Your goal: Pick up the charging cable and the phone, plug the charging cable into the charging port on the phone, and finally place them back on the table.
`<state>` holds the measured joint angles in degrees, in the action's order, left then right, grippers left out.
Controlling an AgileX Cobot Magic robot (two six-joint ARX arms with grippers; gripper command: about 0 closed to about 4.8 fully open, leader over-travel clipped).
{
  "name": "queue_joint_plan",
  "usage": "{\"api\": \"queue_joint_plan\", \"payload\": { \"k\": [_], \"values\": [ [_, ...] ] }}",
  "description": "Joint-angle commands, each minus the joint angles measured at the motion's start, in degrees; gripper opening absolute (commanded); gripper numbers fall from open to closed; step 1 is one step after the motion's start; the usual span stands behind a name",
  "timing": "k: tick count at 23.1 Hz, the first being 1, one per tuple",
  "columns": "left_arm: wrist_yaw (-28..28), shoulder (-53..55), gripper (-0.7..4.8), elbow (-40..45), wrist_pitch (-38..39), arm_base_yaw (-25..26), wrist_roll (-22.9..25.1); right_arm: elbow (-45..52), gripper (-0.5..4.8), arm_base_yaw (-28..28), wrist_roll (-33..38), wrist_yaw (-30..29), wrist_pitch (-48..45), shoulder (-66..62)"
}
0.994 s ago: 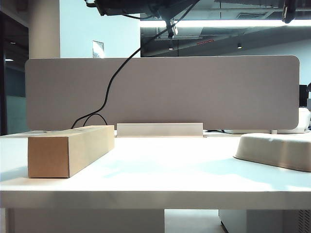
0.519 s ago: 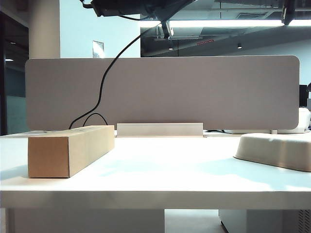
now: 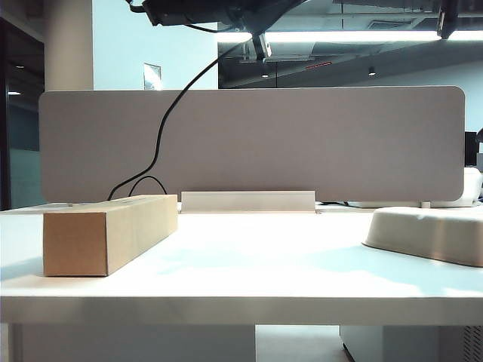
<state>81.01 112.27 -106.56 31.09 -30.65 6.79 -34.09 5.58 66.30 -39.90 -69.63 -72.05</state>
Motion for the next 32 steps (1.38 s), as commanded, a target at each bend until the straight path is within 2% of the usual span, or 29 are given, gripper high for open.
{"api": "queue_joint_plan", "payload": {
  "k": [1, 24, 32],
  "values": [
    [-0.2, -0.3, -0.06, -0.2, -0.8, -0.4, 0.2, -0.4, -0.02, 0.2, -0.3, 0.2, -1.8, 0.3],
    [0.1, -0.3, -0.06, -0.2, 0.0, -0.3, 0.3, -0.4, -0.02, 0.1, -0.3, 0.8, -1.8, 0.3],
    [1.3, -0.3, -0.06, -0.2, 1.0, 1.3, 0.3, -0.4, -0.02, 0.1, -0.4, 1.4, -1.8, 0.3]
  ]
}}
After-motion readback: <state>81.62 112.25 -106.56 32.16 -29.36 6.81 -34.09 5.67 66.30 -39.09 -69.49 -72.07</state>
